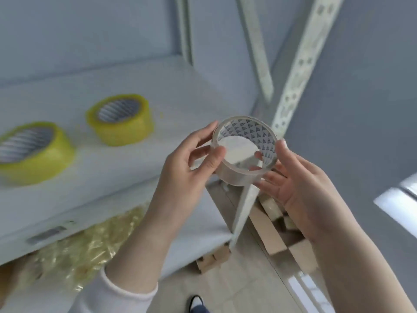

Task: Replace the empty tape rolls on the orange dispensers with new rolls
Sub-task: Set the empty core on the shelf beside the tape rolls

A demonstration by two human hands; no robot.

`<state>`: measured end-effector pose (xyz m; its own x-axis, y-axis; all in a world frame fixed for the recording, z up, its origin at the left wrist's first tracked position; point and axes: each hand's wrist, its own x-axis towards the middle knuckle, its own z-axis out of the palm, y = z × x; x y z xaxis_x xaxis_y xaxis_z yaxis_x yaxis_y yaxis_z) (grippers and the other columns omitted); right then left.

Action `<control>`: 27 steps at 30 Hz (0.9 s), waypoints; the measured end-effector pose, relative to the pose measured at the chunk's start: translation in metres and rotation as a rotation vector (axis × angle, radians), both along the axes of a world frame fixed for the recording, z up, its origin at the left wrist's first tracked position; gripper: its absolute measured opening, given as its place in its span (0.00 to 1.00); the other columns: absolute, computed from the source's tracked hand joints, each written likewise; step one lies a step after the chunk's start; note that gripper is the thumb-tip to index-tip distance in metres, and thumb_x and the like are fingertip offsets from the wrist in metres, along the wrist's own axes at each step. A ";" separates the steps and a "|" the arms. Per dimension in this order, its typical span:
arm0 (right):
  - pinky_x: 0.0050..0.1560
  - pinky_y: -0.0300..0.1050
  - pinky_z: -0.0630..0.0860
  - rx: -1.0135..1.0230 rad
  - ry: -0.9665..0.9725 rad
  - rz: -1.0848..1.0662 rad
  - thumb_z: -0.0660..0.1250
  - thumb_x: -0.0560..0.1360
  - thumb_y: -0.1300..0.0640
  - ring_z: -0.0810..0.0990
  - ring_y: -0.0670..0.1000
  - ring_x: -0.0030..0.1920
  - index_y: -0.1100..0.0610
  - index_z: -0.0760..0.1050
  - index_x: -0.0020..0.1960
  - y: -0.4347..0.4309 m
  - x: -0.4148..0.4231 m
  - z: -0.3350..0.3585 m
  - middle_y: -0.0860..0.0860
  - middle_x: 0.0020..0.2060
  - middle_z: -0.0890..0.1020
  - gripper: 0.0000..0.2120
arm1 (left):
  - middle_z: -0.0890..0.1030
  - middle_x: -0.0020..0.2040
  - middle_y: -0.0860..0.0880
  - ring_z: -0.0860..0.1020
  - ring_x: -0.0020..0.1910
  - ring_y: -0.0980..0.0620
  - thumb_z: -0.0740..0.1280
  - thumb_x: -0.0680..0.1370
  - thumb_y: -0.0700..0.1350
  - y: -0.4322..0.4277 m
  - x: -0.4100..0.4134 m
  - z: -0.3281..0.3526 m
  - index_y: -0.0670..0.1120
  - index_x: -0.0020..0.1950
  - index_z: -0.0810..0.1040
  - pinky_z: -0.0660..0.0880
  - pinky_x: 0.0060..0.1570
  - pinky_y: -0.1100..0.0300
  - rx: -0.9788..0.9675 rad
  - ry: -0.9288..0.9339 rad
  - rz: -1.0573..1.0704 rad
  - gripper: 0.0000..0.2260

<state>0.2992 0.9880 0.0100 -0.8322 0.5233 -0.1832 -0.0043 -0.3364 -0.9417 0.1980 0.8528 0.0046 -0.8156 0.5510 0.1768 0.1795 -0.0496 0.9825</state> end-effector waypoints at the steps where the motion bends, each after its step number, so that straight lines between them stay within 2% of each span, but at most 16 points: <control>1: 0.58 0.54 0.77 0.022 0.016 0.051 0.63 0.70 0.46 0.81 0.60 0.55 0.59 0.78 0.53 -0.006 -0.015 0.005 0.60 0.54 0.82 0.19 | 0.80 0.59 0.56 0.78 0.58 0.57 0.69 0.70 0.56 -0.007 -0.011 0.005 0.61 0.56 0.75 0.76 0.59 0.50 0.018 0.012 0.055 0.15; 3: 0.59 0.51 0.76 0.057 0.061 0.157 0.63 0.69 0.49 0.81 0.57 0.55 0.58 0.78 0.54 -0.019 -0.044 0.013 0.57 0.53 0.84 0.18 | 0.79 0.59 0.54 0.78 0.57 0.58 0.68 0.71 0.55 -0.018 -0.030 0.014 0.58 0.59 0.74 0.75 0.60 0.51 0.026 0.042 0.150 0.16; 7: 0.55 0.48 0.77 -0.004 0.088 0.214 0.66 0.66 0.55 0.80 0.56 0.50 0.60 0.77 0.55 -0.033 -0.095 0.018 0.56 0.48 0.82 0.19 | 0.77 0.62 0.55 0.75 0.60 0.61 0.63 0.70 0.57 -0.043 -0.064 0.023 0.51 0.65 0.72 0.72 0.59 0.68 -0.085 0.160 0.240 0.24; 9: 0.53 0.46 0.79 -0.025 0.070 0.188 0.67 0.67 0.57 0.78 0.55 0.49 0.60 0.75 0.60 -0.032 -0.117 0.018 0.56 0.49 0.80 0.21 | 0.77 0.62 0.55 0.74 0.61 0.59 0.65 0.73 0.56 -0.057 -0.082 0.023 0.51 0.64 0.73 0.69 0.62 0.66 -0.203 0.258 0.308 0.20; 11: 0.51 0.43 0.80 -0.025 0.045 0.142 0.66 0.71 0.60 0.77 0.54 0.48 0.59 0.72 0.63 -0.027 -0.137 0.016 0.54 0.48 0.80 0.20 | 0.77 0.62 0.53 0.73 0.62 0.56 0.66 0.74 0.51 -0.071 -0.098 0.023 0.49 0.62 0.74 0.65 0.62 0.66 -0.350 0.376 0.436 0.18; 14: 0.45 0.40 0.80 0.008 0.008 0.095 0.64 0.74 0.61 0.79 0.49 0.41 0.60 0.74 0.61 -0.016 -0.163 0.015 0.48 0.37 0.83 0.15 | 0.75 0.64 0.47 0.70 0.66 0.50 0.67 0.74 0.48 -0.084 -0.118 0.020 0.46 0.64 0.73 0.60 0.62 0.66 -0.503 0.446 0.561 0.19; 15: 0.46 0.40 0.81 0.037 -0.016 0.095 0.64 0.74 0.61 0.81 0.49 0.41 0.60 0.74 0.60 -0.012 -0.171 0.014 0.47 0.37 0.84 0.15 | 0.73 0.66 0.45 0.68 0.68 0.49 0.67 0.74 0.48 -0.085 -0.122 0.017 0.45 0.65 0.71 0.59 0.63 0.65 -0.533 0.426 0.577 0.21; 18: 0.51 0.44 0.79 0.134 -0.100 0.121 0.64 0.75 0.61 0.81 0.51 0.50 0.61 0.73 0.62 -0.004 -0.190 0.009 0.51 0.47 0.82 0.16 | 0.64 0.72 0.44 0.61 0.72 0.49 0.65 0.75 0.49 -0.083 -0.130 0.014 0.45 0.72 0.61 0.55 0.68 0.61 -0.562 0.302 0.567 0.27; 20: 0.50 0.43 0.79 0.178 -0.129 0.131 0.63 0.75 0.61 0.80 0.51 0.49 0.60 0.75 0.59 0.000 -0.202 0.005 0.50 0.46 0.82 0.13 | 0.61 0.74 0.44 0.60 0.73 0.49 0.64 0.76 0.50 -0.081 -0.134 0.013 0.45 0.74 0.55 0.56 0.69 0.60 -0.557 0.204 0.558 0.31; 23: 0.57 0.45 0.75 0.322 -0.193 0.082 0.63 0.75 0.58 0.78 0.49 0.47 0.60 0.76 0.59 0.006 -0.217 0.000 0.49 0.45 0.80 0.13 | 0.60 0.75 0.44 0.62 0.73 0.47 0.63 0.76 0.53 -0.079 -0.144 0.011 0.44 0.74 0.53 0.59 0.69 0.55 -0.576 0.081 0.588 0.32; 25: 0.55 0.43 0.70 0.455 -0.238 0.053 0.64 0.75 0.55 0.75 0.48 0.45 0.59 0.75 0.61 0.011 -0.223 -0.001 0.47 0.45 0.79 0.17 | 0.63 0.74 0.43 0.64 0.71 0.45 0.62 0.76 0.54 -0.079 -0.150 0.012 0.43 0.74 0.54 0.60 0.68 0.54 -0.591 0.037 0.630 0.32; 26: 0.55 0.43 0.67 0.510 -0.265 0.057 0.64 0.75 0.52 0.76 0.50 0.50 0.59 0.74 0.62 0.013 -0.224 -0.002 0.49 0.50 0.80 0.19 | 0.65 0.73 0.42 0.65 0.71 0.45 0.62 0.76 0.54 -0.078 -0.153 0.013 0.43 0.74 0.54 0.61 0.67 0.54 -0.608 0.020 0.650 0.32; 27: 0.57 0.44 0.66 0.567 -0.292 0.059 0.64 0.74 0.50 0.74 0.52 0.58 0.58 0.72 0.64 0.015 -0.226 -0.004 0.50 0.57 0.78 0.21 | 0.66 0.72 0.42 0.65 0.71 0.45 0.62 0.76 0.55 -0.077 -0.154 0.015 0.43 0.74 0.55 0.62 0.66 0.55 -0.635 0.008 0.663 0.31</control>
